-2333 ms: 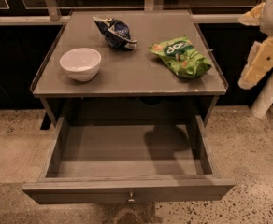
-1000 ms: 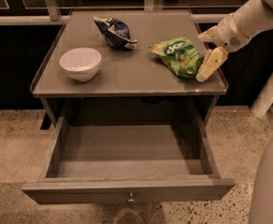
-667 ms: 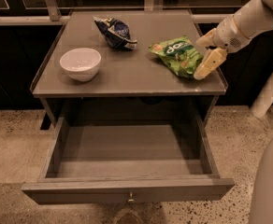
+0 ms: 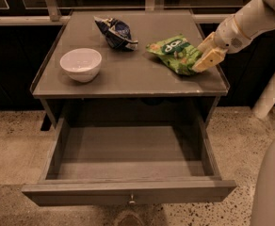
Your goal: Place green rice chip bag into top drawer
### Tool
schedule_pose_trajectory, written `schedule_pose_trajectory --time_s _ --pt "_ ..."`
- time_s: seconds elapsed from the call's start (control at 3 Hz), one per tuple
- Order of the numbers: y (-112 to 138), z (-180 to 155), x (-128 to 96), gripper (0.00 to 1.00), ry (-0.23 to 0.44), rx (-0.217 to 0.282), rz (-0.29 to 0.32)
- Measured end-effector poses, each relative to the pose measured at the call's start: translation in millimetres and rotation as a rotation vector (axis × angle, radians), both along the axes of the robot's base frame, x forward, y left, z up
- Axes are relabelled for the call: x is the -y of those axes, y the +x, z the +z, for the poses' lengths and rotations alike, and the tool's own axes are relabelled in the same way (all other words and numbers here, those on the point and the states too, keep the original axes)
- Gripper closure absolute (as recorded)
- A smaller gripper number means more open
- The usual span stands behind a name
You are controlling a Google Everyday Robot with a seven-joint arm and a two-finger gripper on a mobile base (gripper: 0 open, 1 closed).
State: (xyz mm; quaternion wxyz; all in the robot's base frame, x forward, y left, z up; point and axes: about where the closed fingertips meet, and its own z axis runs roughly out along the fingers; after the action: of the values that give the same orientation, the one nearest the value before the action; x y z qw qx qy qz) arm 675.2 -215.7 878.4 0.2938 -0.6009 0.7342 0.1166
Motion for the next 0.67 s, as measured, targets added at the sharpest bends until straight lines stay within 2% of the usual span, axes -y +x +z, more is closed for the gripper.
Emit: schedule_pose_trajectory --time_s 0.33,0.67 --pt "0.0 0.0 0.0 0.87 0.0 0.0 0.0" --pt "-0.1 0.0 0.0 1.0 0.0 0.0 0.0"
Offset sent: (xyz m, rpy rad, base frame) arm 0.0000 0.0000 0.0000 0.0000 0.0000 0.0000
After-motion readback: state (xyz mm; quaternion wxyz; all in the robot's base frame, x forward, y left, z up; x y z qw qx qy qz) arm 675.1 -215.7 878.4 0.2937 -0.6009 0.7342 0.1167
